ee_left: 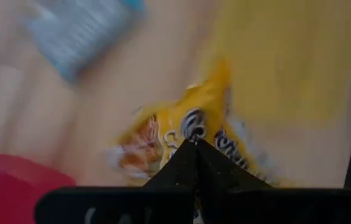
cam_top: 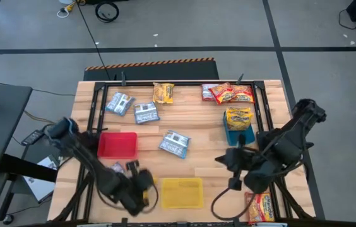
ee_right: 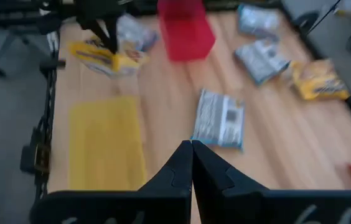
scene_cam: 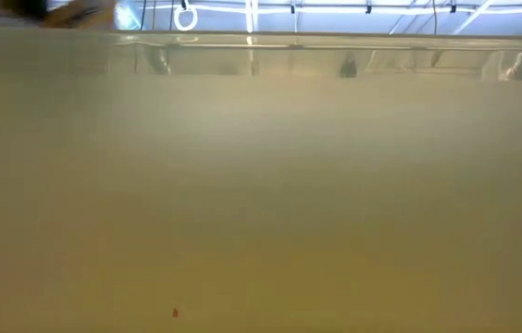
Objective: Sort Maruchan noodles
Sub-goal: Put the yellow noodle pack into the blue bin
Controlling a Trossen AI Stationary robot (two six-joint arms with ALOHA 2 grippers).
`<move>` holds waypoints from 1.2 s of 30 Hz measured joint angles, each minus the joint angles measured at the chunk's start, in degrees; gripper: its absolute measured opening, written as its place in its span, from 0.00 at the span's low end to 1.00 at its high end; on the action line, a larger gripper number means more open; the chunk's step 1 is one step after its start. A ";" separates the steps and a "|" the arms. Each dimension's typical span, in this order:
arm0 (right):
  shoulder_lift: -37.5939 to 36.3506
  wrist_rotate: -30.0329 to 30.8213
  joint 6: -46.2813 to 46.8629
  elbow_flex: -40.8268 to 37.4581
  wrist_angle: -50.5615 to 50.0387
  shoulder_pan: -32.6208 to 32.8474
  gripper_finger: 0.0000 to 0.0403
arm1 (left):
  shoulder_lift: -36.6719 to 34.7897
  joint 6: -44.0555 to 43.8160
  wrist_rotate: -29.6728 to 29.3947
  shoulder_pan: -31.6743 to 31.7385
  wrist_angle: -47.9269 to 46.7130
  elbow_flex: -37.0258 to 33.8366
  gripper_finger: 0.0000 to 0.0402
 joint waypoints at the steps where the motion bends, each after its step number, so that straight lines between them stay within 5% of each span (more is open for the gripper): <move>1: -0.33 1.41 0.34 0.00 0.01 0.24 0.02 | -1.78 -2.12 -2.65 0.85 -0.32 0.04 0.01; 9: 1.35 7.16 -3.65 -0.90 4.05 -2.04 0.21 | -10.91 -13.47 -24.20 8.39 1.00 0.06 0.01; 15: 4.21 16.35 -26.83 -1.05 17.23 -7.36 0.49 | -11.51 -14.41 -34.69 14.30 10.08 0.06 0.01; 21: 3.72 8.27 -45.29 -1.05 35.04 -14.14 0.75 | -11.07 -10.00 -36.17 19.97 22.94 0.04 0.02; 28: 0.27 5.01 -45.52 -1.05 40.10 -19.03 0.95 | -11.10 -7.54 -41.90 23.10 31.74 0.04 0.02; 36: 1.38 5.34 -31.10 -1.05 36.63 -24.38 0.94 | -11.10 -2.61 -45.05 24.90 40.84 0.04 0.02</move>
